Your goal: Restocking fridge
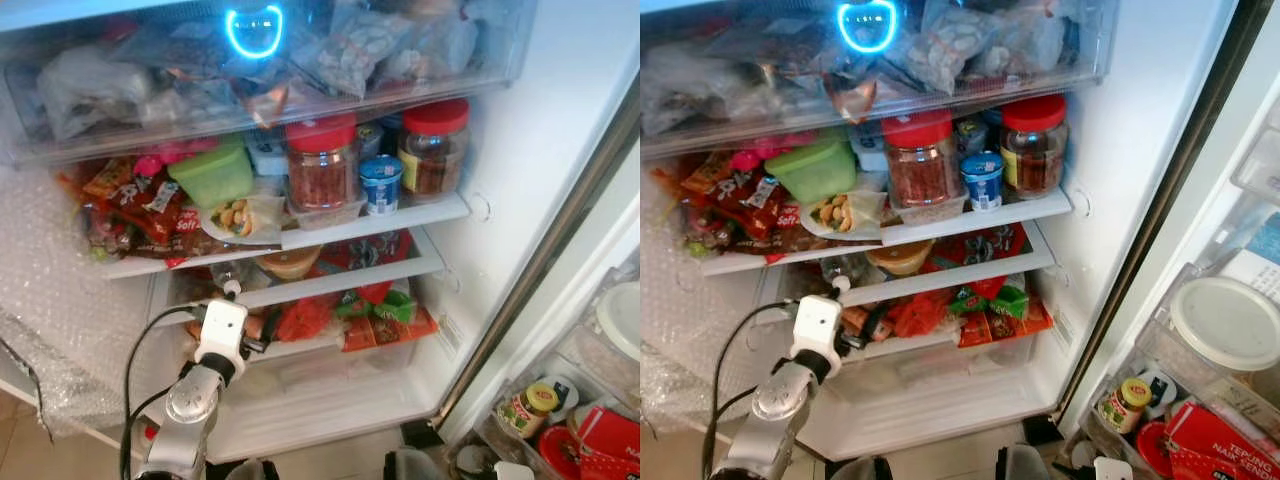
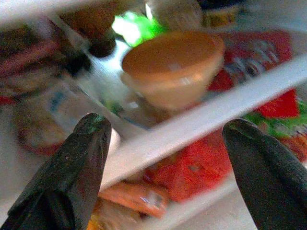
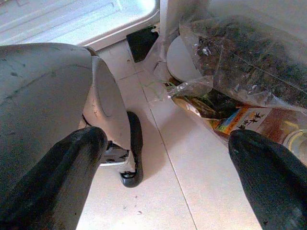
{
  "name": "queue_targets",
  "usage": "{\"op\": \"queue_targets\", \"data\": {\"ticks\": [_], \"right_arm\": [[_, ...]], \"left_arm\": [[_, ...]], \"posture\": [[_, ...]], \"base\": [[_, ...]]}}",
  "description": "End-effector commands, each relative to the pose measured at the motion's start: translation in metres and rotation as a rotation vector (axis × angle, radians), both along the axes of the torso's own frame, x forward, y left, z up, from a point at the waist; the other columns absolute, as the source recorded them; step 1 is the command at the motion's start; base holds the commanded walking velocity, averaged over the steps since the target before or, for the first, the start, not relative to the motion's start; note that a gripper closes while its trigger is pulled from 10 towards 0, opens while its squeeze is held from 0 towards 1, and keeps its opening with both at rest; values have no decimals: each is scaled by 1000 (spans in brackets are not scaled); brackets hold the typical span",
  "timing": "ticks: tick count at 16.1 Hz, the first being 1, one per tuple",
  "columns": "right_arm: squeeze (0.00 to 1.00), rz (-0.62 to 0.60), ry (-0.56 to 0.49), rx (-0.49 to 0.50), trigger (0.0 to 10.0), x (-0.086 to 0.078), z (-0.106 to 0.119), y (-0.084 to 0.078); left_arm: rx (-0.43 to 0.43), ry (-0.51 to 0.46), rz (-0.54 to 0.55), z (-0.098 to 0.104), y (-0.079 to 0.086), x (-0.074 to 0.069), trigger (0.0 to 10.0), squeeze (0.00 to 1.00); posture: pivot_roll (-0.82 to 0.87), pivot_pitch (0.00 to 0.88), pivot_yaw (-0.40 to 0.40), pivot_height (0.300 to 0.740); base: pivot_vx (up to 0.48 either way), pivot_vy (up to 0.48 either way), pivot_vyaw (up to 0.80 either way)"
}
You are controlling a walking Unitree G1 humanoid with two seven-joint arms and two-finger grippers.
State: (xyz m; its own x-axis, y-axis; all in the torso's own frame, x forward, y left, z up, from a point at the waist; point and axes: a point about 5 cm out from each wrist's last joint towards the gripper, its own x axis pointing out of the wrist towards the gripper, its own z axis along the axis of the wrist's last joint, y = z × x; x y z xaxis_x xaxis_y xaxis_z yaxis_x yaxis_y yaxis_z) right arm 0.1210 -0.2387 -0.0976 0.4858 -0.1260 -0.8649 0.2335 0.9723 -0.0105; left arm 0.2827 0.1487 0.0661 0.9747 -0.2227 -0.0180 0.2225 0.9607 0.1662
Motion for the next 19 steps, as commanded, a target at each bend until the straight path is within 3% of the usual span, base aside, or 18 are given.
{"op": "queue_targets", "data": {"ticks": [1, 4, 10, 11, 13, 16, 19], "right_arm": [[0, -20, -8, 7, 10000, 3, 1, 1], [0, -8, -9, 4, 10000, 3, 1, 0], [0, 0, -2, 6, 10000, 2, 1, -1], [0, 1, -1, 6, 10000, 2, 1, 0], [0, 4, 2, 4, 10000, 1, 0, -1], [0, 14, 5, 3, 10000, 1, 0, -1], [0, 11, 5, 6, 10000, 0, 0, -1]], "left_arm": [[54, -11, 70, 0, 7, -5, 10000, 0], [48, 19, 165, -4, 19, -22, 10000, 0], [51, 101, 324, -21, 48, -27, 10000, 0], [14, 130, 393, -28, 60, -29, 10000, 0], [-13, 164, 450, -37, 68, -34, 10000, 0], [9, 213, 484, -50, 73, -41, 10000, 0], [-39, 302, 566, -70, 84, -50, 10000, 0]], "posture": [[-198, 3, 86, 648], [-204, 0, 77, 648], [-206, 0, 86, 648], [-207, 0, 86, 648], [-209, 0, 81, 648], [-211, 0, 82, 648], [-215, 0, 85, 648]], "base": [[0, 0, 0], [0, 0, 0], [-294, 0, 0], [-296, 0, 0], [-298, 0, 0], [-295, 0, 0], [-91, 0, 0]]}}
